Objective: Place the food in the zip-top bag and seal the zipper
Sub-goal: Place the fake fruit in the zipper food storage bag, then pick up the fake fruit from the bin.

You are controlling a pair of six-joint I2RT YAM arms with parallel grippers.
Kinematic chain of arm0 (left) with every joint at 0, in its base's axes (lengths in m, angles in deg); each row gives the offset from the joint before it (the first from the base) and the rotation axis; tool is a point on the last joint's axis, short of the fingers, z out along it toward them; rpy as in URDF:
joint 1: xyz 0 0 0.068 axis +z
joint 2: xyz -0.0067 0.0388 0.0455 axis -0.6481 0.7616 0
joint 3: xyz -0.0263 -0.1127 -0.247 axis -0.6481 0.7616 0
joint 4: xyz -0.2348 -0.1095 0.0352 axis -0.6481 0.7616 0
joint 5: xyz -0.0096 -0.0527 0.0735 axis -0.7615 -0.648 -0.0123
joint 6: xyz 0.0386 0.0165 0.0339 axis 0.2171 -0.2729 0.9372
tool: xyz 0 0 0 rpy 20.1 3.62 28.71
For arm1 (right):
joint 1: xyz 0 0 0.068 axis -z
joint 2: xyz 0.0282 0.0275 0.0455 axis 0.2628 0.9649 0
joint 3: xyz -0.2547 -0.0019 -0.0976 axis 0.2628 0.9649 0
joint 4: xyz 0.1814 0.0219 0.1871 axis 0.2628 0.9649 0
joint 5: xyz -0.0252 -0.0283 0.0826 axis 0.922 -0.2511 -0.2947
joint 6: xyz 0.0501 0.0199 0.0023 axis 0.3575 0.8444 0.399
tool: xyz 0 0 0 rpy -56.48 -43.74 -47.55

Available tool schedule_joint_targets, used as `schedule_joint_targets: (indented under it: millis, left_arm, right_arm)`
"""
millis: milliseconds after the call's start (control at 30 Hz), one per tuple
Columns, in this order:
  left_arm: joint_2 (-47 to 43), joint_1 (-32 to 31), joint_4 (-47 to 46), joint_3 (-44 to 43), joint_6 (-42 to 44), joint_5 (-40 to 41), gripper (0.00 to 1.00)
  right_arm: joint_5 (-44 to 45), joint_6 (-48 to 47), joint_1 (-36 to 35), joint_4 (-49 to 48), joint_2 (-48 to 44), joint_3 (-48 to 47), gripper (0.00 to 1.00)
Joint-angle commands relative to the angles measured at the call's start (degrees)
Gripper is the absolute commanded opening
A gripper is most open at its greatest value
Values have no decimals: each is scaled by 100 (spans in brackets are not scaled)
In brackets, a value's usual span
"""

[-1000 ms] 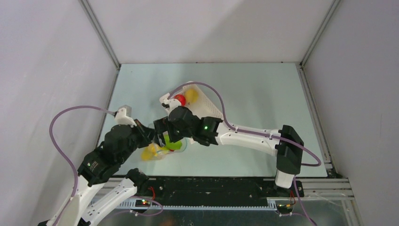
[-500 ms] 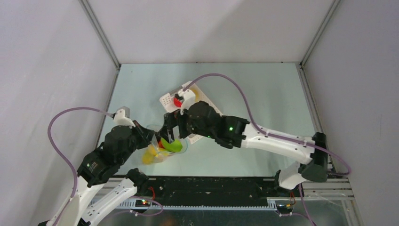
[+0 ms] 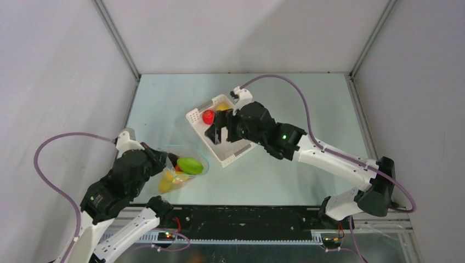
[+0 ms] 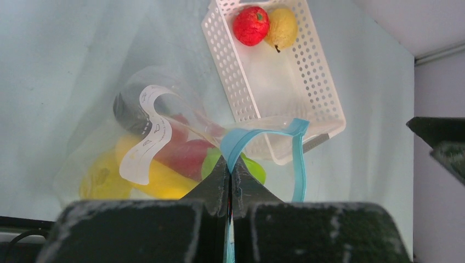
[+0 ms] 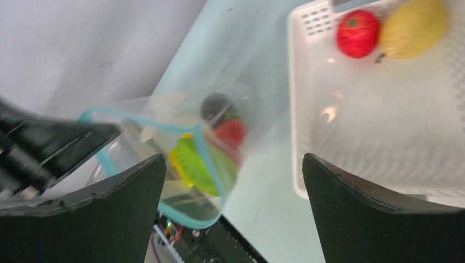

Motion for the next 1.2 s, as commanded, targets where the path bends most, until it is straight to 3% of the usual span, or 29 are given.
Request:
schedule_joint_targets:
  millis: [0,200,433,1167]
  left_arm:
    - [-75,-18,179,-373,-383,613,1]
    - [-78,-19,500,-641,-598,1148,2]
    - [-39,-18,600,-830,-580,1579,4]
    - [-192,-17,159,-435,-383,1690,9]
  right_arm:
    - [592,466,357,119,145,-15,99]
    - [1035,963,677,123,792,-252,100]
    - [1422,1104,759,338,2061,-1271,100]
    - [1301,1904,1076,-539,4444,-2629,99]
